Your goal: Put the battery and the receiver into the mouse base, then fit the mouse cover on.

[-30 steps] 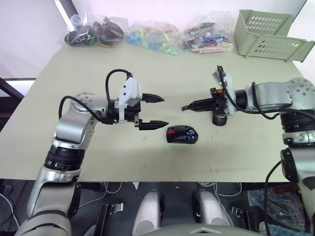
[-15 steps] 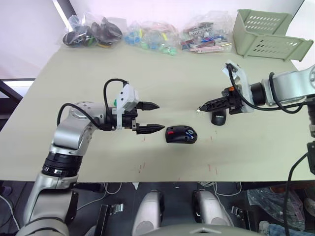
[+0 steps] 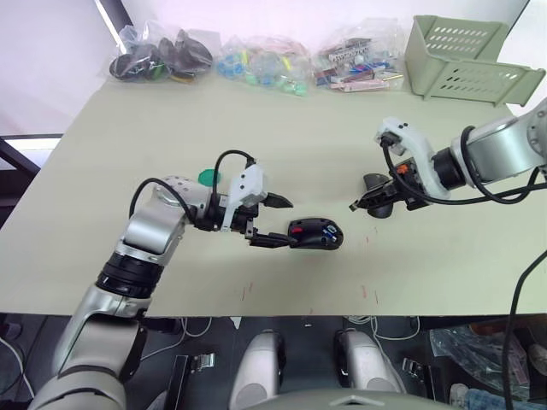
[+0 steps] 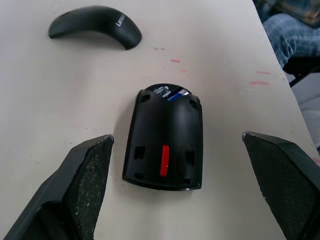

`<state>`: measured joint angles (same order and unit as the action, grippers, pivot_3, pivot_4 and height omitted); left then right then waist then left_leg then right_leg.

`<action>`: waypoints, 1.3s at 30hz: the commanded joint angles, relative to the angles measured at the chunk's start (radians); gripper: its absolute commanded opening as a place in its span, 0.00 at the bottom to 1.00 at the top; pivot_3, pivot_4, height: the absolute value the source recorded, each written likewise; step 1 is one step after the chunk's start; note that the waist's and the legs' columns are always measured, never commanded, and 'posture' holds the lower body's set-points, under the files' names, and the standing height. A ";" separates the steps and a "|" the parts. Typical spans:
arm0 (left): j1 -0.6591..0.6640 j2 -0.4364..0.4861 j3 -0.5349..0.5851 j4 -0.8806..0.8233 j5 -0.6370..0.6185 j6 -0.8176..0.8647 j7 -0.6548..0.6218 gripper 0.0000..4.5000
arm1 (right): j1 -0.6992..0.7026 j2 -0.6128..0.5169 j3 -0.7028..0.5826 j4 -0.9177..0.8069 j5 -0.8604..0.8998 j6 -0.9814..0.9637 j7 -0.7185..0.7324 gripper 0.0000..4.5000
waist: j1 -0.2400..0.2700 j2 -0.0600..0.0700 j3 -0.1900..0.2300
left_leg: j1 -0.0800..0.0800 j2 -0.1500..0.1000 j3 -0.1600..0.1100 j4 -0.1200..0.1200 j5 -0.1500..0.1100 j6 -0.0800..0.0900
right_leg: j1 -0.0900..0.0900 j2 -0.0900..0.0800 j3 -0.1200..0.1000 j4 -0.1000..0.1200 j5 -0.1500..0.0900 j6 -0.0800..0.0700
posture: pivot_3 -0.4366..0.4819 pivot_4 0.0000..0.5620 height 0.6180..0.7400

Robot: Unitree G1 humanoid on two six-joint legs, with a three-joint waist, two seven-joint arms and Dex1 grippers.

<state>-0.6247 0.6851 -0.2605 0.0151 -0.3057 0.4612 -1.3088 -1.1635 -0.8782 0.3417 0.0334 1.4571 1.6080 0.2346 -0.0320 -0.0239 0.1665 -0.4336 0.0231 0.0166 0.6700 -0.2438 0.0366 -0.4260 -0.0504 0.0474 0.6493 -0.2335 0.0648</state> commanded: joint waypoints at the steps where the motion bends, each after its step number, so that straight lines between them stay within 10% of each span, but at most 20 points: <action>1: -0.025 -0.007 -0.036 -0.022 0.034 0.005 0.004 0.98 | -0.037 -0.022 -0.008 -0.035 -0.026 0.006 0.063 0.00 | 0.000 0.000 0.000 | 0.000 0.000 0.000 0.000 0.000 0.000 | 0.000 0.000 0.000 0.000 0.000 0.000 | 0.48 0.27 1.00; 34: -0.118 -0.200 -0.192 0.164 0.273 -0.122 0.047 0.98 | 0.002 -0.085 -0.020 -0.061 0.069 0.006 0.004 0.00 | 0.002 0.000 0.000 | 0.000 0.000 0.001 0.002 0.000 0.000 | -0.005 0.000 0.006 0.009 0.000 0.000 | 0.48 0.27 1.00; 39: -0.102 -0.207 -0.185 0.158 0.289 -0.143 0.066 0.81 | -0.019 -0.060 -0.009 -0.040 0.073 0.006 -0.014 0.00 | 0.002 0.000 0.000 | 0.000 0.000 0.000 0.002 0.000 0.000 | -0.005 0.000 0.006 0.009 0.000 0.000 | 0.48 0.27 1.00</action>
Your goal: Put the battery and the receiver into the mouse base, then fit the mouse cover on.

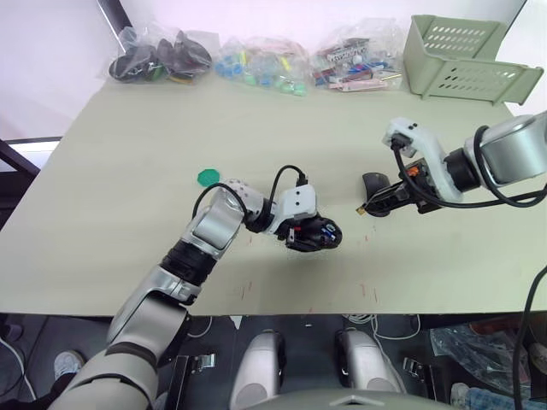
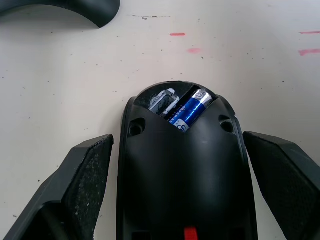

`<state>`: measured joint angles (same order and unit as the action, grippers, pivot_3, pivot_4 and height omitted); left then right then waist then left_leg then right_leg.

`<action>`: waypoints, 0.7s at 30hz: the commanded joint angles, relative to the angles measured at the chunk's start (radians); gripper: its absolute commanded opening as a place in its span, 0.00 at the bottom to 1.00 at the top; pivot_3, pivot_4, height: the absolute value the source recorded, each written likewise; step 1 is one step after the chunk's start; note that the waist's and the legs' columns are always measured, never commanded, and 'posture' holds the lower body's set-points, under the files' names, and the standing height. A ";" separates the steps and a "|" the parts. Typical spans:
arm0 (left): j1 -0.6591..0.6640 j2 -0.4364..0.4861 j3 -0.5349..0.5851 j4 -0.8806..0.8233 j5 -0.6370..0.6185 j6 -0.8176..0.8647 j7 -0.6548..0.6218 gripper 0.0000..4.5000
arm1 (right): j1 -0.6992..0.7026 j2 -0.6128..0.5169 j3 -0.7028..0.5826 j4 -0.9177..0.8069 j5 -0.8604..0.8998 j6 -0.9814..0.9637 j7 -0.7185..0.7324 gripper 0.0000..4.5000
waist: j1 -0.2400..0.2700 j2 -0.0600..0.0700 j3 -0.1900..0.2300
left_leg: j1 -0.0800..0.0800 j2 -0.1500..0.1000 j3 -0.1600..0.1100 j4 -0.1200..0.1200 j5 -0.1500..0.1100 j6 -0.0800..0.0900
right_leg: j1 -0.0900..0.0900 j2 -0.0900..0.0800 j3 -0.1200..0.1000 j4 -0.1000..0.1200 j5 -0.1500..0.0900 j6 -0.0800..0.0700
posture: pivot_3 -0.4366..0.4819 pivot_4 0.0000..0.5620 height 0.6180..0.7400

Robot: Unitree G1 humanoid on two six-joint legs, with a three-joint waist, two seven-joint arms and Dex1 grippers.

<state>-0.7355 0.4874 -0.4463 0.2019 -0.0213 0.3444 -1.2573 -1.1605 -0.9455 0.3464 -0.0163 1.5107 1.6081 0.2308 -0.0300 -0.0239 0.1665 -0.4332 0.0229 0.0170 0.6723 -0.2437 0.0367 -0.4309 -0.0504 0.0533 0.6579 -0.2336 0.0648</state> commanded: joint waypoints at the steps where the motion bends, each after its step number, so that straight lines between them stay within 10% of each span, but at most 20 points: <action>1: 0.010 -0.011 0.002 -0.029 0.006 -0.028 0.017 0.81 | -0.024 0.010 -0.013 0.013 0.021 0.006 -0.014 0.00 | 0.000 0.000 0.000 | 0.000 0.000 0.000 0.000 0.000 0.000 | 0.000 0.000 0.000 0.000 0.000 0.000 | 0.48 0.27 1.00; 15: 0.027 -0.019 0.008 -0.038 0.012 -0.031 0.032 0.81 | -0.065 0.042 0.037 0.053 0.012 0.006 -0.025 0.00 | 0.000 0.000 0.000 | 0.000 0.000 0.000 0.001 0.000 0.000 | 0.000 0.000 0.000 0.001 0.000 0.000 | 0.48 0.27 1.00; 21: 0.037 -0.019 0.010 -0.053 0.012 -0.032 0.037 0.66 | -0.068 0.056 0.050 0.058 0.016 0.006 -0.028 0.00 | 0.002 0.000 0.000 | 0.000 0.000 0.000 0.001 0.000 0.000 | 0.000 0.000 0.000 0.000 0.000 0.000 | 0.48 0.27 1.00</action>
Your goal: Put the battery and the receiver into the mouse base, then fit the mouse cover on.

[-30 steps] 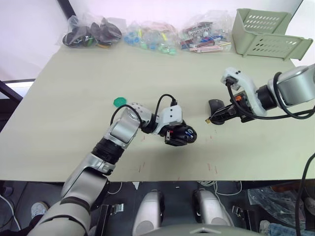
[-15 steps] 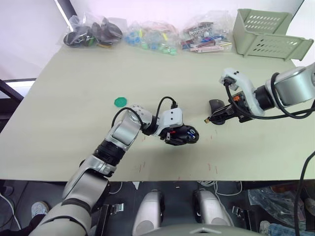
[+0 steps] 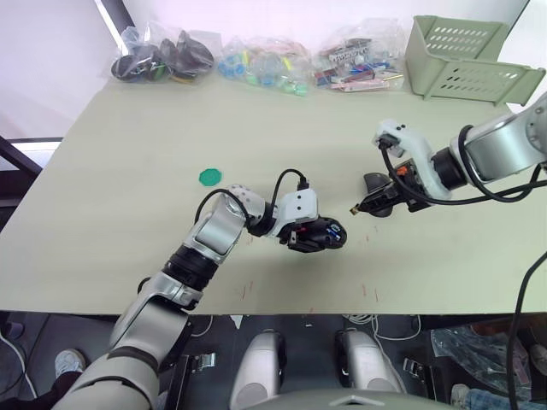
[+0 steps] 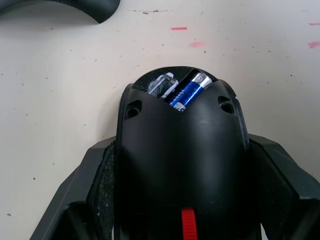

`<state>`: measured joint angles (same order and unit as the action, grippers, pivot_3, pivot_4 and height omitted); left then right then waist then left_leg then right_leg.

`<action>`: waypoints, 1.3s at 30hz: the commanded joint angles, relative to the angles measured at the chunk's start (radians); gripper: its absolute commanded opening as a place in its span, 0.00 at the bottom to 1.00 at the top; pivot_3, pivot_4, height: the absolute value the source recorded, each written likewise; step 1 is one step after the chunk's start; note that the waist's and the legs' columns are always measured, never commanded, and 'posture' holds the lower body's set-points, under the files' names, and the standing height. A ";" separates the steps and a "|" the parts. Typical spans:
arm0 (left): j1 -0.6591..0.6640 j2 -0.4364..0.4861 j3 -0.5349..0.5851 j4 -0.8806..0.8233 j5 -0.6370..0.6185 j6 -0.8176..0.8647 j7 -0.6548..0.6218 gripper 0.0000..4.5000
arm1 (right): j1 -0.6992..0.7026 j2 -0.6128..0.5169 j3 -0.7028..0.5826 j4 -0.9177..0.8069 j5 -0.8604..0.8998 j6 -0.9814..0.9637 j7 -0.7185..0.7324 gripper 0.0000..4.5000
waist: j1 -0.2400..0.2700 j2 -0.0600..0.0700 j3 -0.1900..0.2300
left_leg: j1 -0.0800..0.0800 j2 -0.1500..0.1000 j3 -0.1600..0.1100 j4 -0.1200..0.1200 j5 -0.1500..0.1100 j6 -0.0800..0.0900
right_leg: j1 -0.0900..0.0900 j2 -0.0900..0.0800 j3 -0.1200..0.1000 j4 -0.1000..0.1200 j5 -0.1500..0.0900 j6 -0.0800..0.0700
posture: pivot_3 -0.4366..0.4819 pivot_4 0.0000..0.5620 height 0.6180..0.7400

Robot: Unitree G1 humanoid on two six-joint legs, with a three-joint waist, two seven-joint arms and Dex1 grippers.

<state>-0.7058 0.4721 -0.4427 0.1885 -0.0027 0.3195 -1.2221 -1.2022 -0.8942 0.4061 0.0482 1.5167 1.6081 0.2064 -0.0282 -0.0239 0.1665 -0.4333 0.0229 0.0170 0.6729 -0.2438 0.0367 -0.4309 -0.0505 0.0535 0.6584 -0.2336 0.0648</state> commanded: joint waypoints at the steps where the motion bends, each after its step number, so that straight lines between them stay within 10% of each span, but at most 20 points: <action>1: 0.009 -0.003 0.006 -0.042 -0.006 -0.007 0.002 0.66 | -0.025 0.008 -0.007 -0.008 0.010 0.006 -0.004 0.00 | 0.000 0.000 0.000 | 0.000 0.000 0.000 0.000 0.000 0.000 | 0.000 0.000 0.000 0.000 0.000 0.000 | 0.48 0.27 1.00; 39: -0.001 -0.024 -0.001 -0.019 0.024 0.002 0.019 0.66 | -0.231 0.217 0.379 0.108 -0.558 0.006 0.356 0.00 | -0.003 0.000 0.000 | 0.000 -0.001 0.000 0.002 0.000 0.000 | -0.001 0.000 -0.001 0.003 0.000 0.000 | 0.48 0.27 1.00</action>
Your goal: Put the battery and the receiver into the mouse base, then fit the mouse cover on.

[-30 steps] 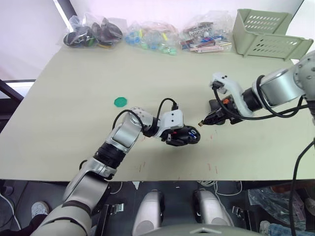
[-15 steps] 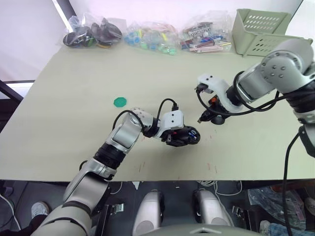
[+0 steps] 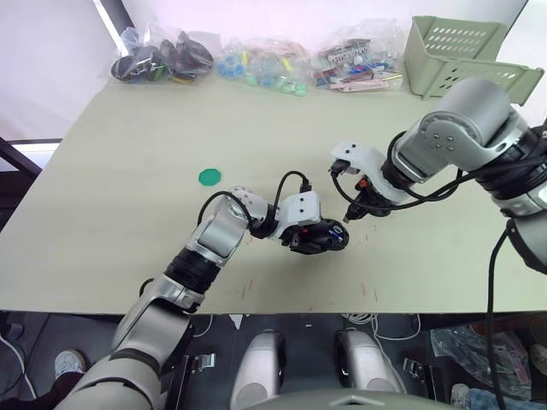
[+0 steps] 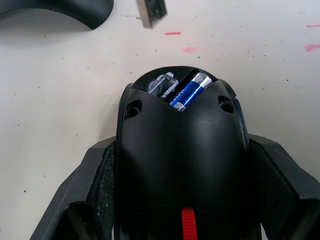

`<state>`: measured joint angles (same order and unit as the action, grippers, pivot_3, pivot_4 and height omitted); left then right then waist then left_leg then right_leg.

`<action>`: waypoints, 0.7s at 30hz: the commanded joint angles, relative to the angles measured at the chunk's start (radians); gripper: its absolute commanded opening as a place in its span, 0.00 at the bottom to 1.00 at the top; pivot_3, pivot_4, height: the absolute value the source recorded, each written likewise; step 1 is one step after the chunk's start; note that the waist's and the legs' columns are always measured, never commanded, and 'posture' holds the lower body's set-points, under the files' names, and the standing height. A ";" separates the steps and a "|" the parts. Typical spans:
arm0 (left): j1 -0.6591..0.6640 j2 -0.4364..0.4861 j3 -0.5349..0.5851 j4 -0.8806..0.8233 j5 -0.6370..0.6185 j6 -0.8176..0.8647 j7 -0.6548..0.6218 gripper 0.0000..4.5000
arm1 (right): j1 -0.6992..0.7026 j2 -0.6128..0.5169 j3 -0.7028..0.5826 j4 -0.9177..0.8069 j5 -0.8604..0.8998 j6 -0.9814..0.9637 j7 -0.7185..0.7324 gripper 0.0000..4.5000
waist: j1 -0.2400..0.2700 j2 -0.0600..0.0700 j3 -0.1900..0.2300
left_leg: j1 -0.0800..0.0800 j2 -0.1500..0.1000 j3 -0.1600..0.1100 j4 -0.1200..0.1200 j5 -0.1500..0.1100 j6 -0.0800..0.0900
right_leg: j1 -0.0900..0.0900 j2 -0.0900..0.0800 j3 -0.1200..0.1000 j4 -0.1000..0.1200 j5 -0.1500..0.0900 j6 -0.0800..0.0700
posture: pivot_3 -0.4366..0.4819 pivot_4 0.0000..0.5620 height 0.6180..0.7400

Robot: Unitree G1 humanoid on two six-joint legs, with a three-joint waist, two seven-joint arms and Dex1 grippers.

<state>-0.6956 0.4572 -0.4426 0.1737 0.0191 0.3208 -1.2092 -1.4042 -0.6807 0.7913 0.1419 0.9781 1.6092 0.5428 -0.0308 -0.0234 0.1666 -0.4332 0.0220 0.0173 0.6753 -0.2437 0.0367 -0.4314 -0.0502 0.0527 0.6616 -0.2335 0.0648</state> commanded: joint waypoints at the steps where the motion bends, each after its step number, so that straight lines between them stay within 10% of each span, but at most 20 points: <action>1: -0.012 -0.011 -0.002 -0.006 0.002 0.006 0.006 0.66 | -0.029 0.013 -0.010 0.024 -0.023 0.005 0.021 0.00 | 0.000 0.000 0.000 | 0.000 0.000 0.000 0.000 0.000 0.000 | 0.000 0.000 0.000 0.000 0.000 0.000 | 0.48 0.27 1.00; 21: -0.022 -0.017 -0.008 -0.020 0.003 0.048 0.004 0.66 | -0.009 0.076 -0.029 0.091 -0.043 0.005 0.018 0.00 | -0.001 0.000 0.000 | 0.000 0.000 0.000 0.001 0.000 0.000 | 0.000 0.000 0.000 0.001 0.000 0.000 | 0.48 0.27 1.00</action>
<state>-0.7058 0.4472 -0.4429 0.1734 0.0208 0.3639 -1.2049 -1.4038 -0.6019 0.7934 0.2372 0.9334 1.6093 0.5602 -0.0318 -0.0233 0.1666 -0.4332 0.0218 0.0173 0.6758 -0.2437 0.0367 -0.4313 -0.0502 0.0524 0.6623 -0.2335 0.0648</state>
